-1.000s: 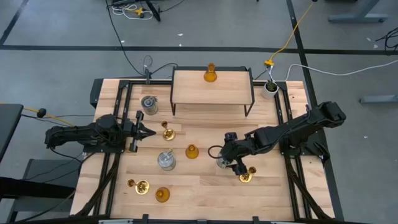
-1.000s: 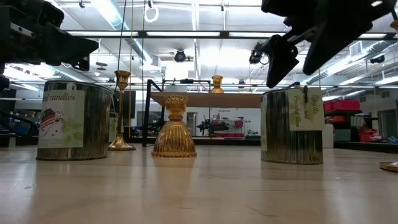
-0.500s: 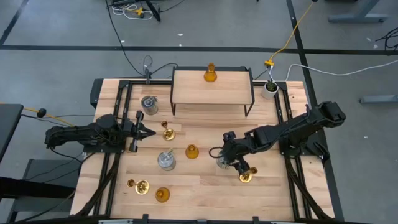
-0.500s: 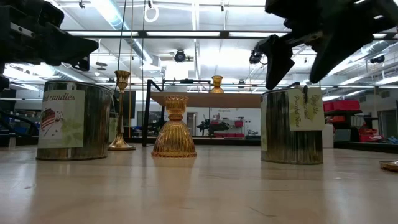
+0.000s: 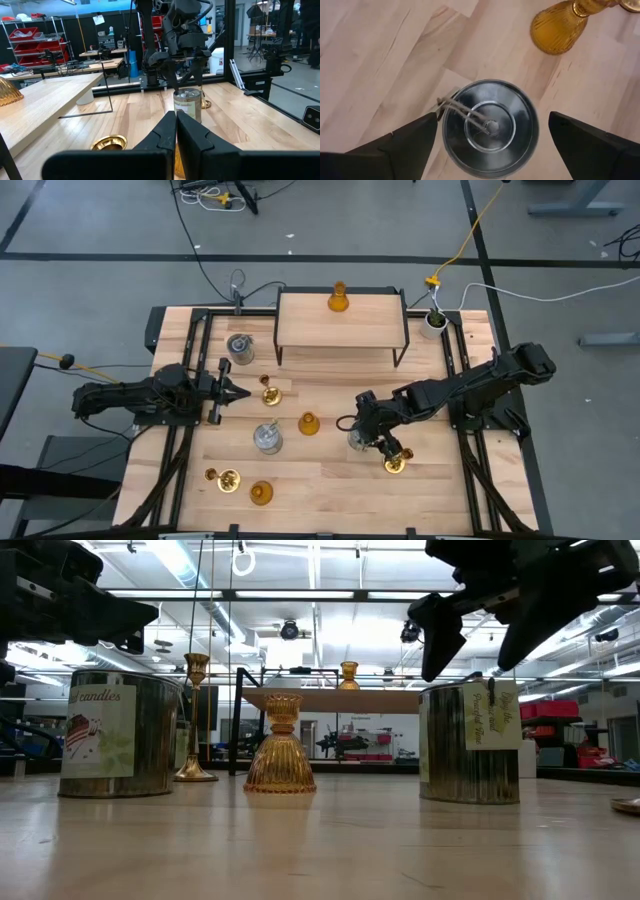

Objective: Pick & Place candle stick holders
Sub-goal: Put the bottom right scented candle on the shelf

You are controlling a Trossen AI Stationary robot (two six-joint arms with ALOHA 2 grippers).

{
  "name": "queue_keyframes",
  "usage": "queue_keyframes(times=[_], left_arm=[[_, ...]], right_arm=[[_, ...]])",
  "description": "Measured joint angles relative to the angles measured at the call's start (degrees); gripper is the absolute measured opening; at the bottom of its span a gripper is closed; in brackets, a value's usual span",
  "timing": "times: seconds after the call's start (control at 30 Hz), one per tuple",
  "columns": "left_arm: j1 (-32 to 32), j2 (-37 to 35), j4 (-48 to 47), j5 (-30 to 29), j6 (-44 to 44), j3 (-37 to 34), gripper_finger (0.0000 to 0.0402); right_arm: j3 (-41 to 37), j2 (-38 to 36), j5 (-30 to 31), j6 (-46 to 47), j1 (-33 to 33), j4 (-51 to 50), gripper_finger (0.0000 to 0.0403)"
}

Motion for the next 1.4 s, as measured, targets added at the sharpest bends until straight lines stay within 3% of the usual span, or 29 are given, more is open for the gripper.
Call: queue_keyframes(times=[0.63, 1.4], left_arm=[[0.0, 0.0, 0.0, 0.0, 0.0, 0.0, 0.0018], [0.0, 0.0, 0.0, 0.0, 0.0, 0.0, 0.0018]], right_arm=[[3.8, -1.0, -3.2, -3.5, -2.9, -7.9, 0.0387], [3.8, 7.0, -4.7, -7.3, -3.0, -6.3, 0.0387]])
